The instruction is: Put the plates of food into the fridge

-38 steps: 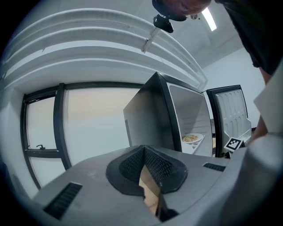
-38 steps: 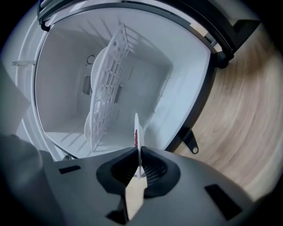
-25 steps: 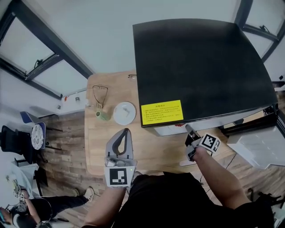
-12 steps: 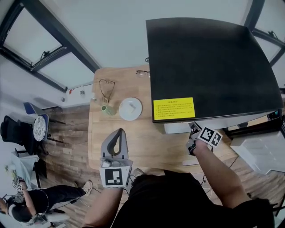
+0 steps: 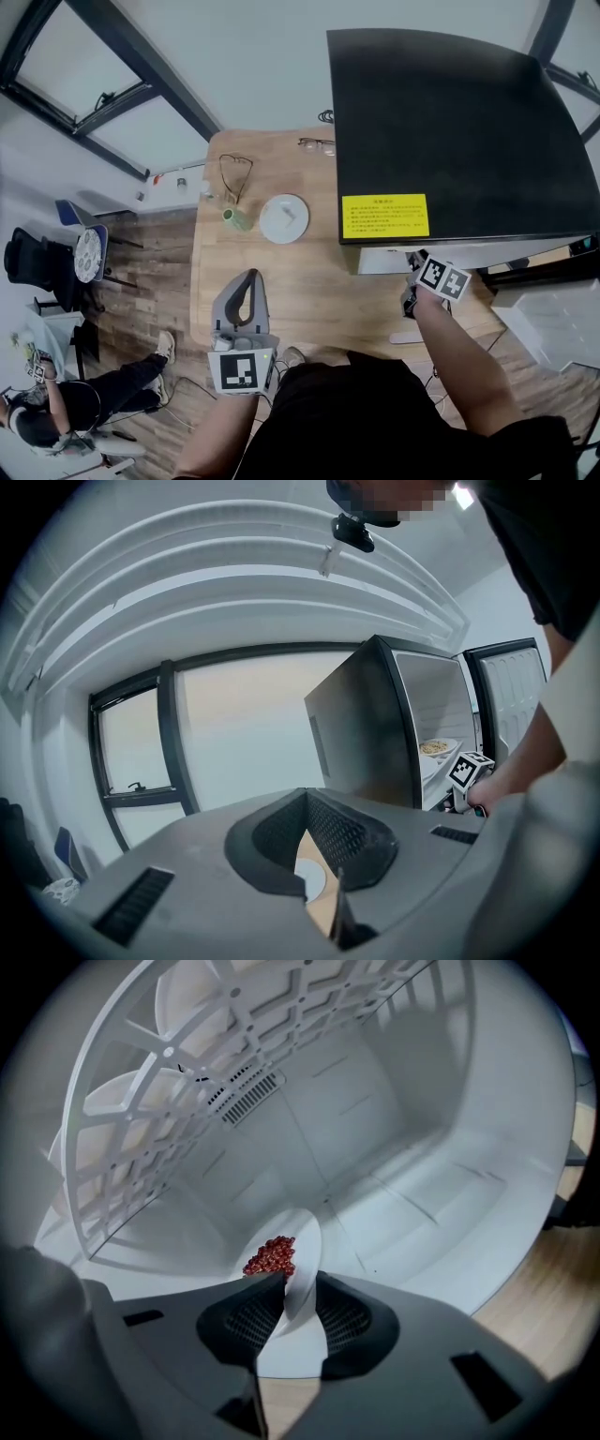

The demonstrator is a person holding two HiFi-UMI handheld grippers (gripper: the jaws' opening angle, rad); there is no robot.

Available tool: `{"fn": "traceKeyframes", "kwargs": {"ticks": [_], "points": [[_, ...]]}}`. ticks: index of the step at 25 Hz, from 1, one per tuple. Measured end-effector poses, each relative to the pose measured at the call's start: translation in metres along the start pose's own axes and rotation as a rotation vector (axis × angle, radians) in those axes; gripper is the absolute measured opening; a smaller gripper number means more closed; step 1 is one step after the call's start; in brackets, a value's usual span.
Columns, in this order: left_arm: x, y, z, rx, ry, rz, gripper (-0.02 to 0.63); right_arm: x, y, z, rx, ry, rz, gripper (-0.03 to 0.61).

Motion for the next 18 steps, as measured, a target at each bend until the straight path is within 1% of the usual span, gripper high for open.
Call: {"fn": "traceKeyframes", "kwargs": {"ticks": [4, 6, 8, 10, 11, 13, 15, 18], "points": [[0.006, 0.000, -0.003, 0.000, 0.021, -0.010, 0.003, 0.003, 0.007, -0.003, -0.066, -0.017, -0.068, 0.109], [0.007, 0.001, -0.003, -0.001, 0.025, -0.003, 0.003, 0.003, 0.009, -0.003, -0.100, -0.032, -0.138, 0.110], [0.009, 0.002, -0.003, -0.007, 0.030, 0.013, 0.003, 0.005, 0.009, -0.004, -0.139, -0.034, -0.227, 0.135], [0.012, 0.004, -0.004, -0.014, 0.036, 0.016, 0.003, 0.011, 0.008, -0.007, -0.170, -0.018, -0.307, 0.159], [0.013, 0.005, -0.004, -0.018, 0.038, 0.016, 0.003, 0.013, 0.007, -0.010, -0.174, -0.005, -0.335, 0.161], [0.017, 0.006, -0.004, -0.023, 0.049, -0.001, 0.003, 0.018, 0.004, -0.016, -0.164, 0.028, -0.373, 0.161], [0.020, 0.007, -0.004, -0.026, 0.059, -0.011, 0.003, 0.020, -0.002, -0.026, -0.132, 0.069, -0.401, 0.161], [0.021, 0.012, -0.003, -0.040, 0.066, 0.004, 0.003, 0.022, -0.014, -0.048, -0.066, 0.123, -0.425, 0.160]]}}
Point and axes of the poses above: the fingertips, and each gripper's own axes: z forward along the fingers, y to its right, x out of its top, the point moved 4 cm from there along -z, backward along the fingers, and after that the axes turned 1 degree about x, right-handed, at the moved point
